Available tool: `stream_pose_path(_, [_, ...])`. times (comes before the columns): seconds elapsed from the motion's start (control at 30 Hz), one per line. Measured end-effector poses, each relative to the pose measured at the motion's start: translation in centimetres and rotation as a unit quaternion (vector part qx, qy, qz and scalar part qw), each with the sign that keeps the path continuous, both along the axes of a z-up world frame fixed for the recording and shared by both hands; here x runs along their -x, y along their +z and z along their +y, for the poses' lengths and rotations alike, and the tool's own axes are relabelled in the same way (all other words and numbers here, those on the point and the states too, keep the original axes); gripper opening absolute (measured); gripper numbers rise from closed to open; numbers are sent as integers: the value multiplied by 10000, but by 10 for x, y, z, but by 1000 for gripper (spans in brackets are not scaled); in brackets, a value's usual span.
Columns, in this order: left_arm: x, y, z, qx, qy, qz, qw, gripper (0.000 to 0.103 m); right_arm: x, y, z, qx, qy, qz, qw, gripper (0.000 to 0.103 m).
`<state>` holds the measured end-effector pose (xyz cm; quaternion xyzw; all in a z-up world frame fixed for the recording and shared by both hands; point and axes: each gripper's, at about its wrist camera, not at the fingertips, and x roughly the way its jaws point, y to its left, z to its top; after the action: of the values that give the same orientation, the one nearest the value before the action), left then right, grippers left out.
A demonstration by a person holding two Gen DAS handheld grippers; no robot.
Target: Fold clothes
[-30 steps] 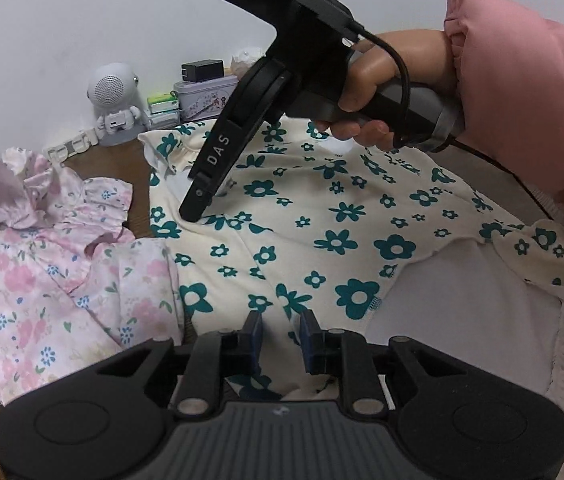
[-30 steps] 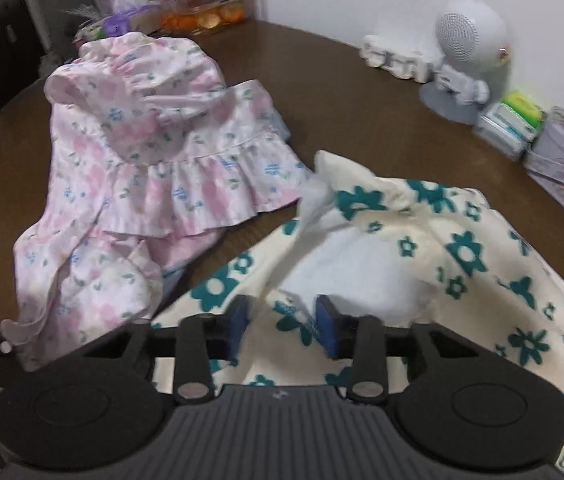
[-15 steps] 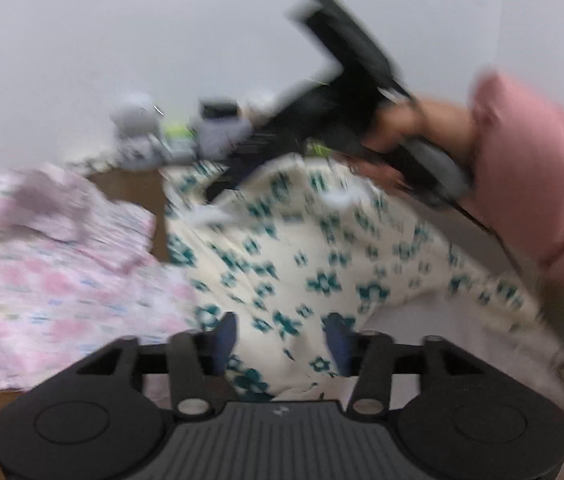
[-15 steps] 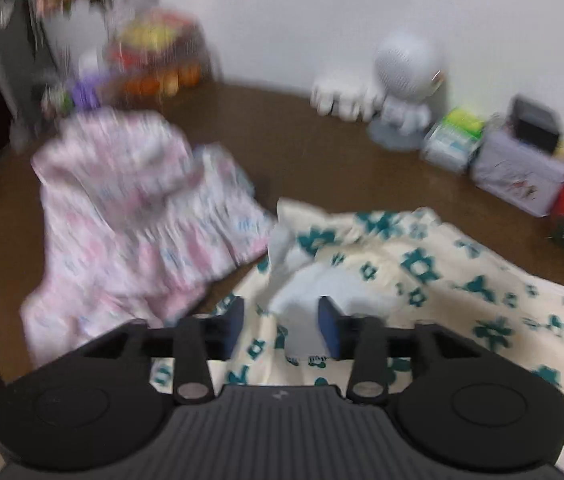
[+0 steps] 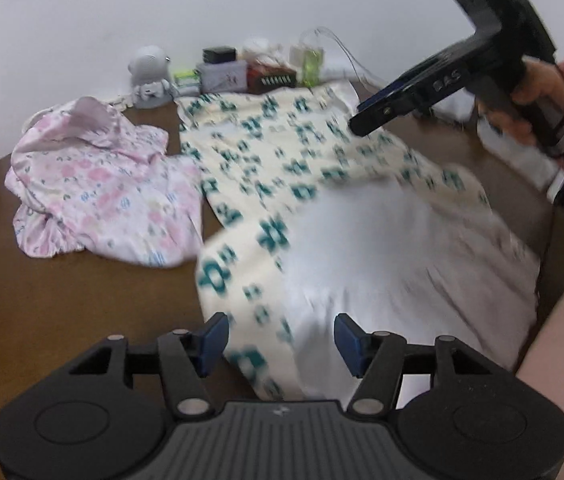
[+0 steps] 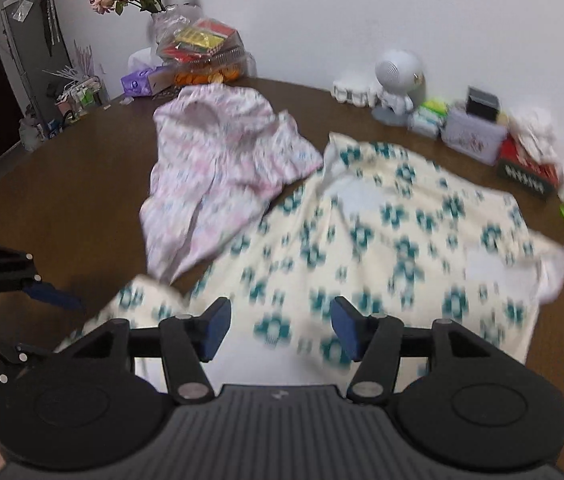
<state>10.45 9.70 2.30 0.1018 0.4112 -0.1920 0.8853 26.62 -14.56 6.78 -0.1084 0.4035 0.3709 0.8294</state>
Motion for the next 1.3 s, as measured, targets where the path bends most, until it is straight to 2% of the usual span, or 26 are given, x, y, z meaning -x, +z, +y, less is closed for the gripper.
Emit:
stream_pose_path(0.03, [5,-2,-4,-114,38,-13,9999,50,10,-2,-8,-3,-61,0,10000,57])
stream_pose_path(0.1, [10,-6,-8,-235,161,0,9996,35,26,-5,-26,-59,-223,9,9997,57])
stream_pose_path(0.27, [11,-17,-6,-519,527,80,9972,18,65,-14,-69,-196,-681,36,9975,57])
stream_pose_path(0.3, [10,-19,-5,-537,589,76,9968,7,72,-16,-77,-227,-773,62,9967,57])
stream_pose_path(0.4, [13,-14,-1,-616,815,-196,9946,3,90,-24,-97,-295,-1057,119,9939,57])
stream_pose_path(0.5, [25,3,-7,-705,581,-677,9935,2,105,-29,-114,-382,-1312,122,9906,57])
stream_pose_path(0.6, [33,7,-26,-722,-27,-653,9952,1,114,-34,-130,-523,-1573,179,9860,57])
stream_pose_path(0.73, [44,12,-51,-741,-837,-619,9918,2,119,-42,-143,-661,-1806,266,9810,57])
stream_pose_path(0.83, [33,-6,-59,-823,-950,-208,9919,7,123,-48,-143,-675,-1819,295,9806,57])
stream_pose_path(0.93, [24,-26,-58,-463,-1019,271,9933,10,127,-53,-141,-650,-1765,338,9816,57])
stream_pose_path(1.03, [23,-29,-54,-83,-1020,481,9936,24,128,-59,-143,-650,-1821,405,9803,57])
stream_pose_path(1.07, [23,-27,-50,66,-1045,540,9930,36,129,-60,-145,-664,-1850,429,9795,57])
stream_pose_path(1.1, [24,-22,-46,248,-1079,538,9924,41,129,-61,-147,-681,-1883,445,9787,57])
stream_pose_path(1.2, [28,6,-28,722,-1074,166,9915,48,129,-62,-152,-725,-1975,442,9766,57])
stream_pose_path(1.23, [28,16,-21,806,-989,-42,9918,50,129,-62,-153,-738,-2005,436,9759,58])
stream_pose_path(1.3, [24,29,-12,700,-676,-467,9942,52,127,-63,-153,-758,-2045,427,9750,58])
